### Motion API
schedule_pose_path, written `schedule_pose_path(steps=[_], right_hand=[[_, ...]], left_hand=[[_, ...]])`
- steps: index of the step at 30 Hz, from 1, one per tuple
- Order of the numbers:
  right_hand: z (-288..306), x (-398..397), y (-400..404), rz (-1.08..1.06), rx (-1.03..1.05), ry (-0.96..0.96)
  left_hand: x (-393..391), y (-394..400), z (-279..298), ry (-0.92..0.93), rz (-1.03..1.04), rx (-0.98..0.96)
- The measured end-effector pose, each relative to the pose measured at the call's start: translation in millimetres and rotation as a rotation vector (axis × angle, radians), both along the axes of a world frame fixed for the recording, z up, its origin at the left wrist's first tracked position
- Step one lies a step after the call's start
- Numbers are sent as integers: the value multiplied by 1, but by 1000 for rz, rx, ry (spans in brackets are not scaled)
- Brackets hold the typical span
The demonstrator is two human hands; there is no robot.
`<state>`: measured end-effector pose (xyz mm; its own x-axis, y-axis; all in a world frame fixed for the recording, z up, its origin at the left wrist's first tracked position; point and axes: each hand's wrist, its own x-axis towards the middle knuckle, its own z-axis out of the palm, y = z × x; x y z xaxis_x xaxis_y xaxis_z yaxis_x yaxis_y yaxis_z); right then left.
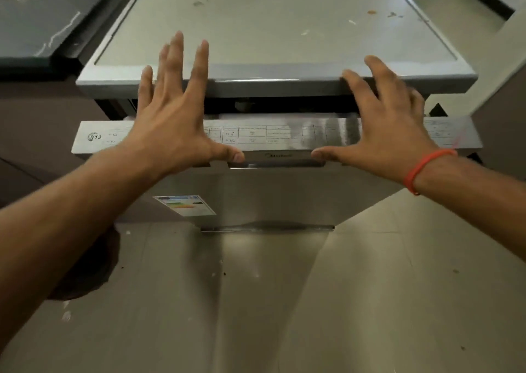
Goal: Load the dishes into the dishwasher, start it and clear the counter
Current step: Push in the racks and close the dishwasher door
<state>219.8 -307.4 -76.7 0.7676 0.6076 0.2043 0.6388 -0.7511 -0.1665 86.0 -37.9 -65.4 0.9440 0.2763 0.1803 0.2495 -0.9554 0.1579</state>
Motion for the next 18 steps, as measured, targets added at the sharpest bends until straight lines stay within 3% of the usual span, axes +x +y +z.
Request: schedule_pose_path(steps=[5,18], right_hand=[[0,32,6,22,-130,-75],[-9,44,19,0,3,-235]], left_hand=[[30,22,7,159,-35,74],[39,16,-19,-194,10,89]])
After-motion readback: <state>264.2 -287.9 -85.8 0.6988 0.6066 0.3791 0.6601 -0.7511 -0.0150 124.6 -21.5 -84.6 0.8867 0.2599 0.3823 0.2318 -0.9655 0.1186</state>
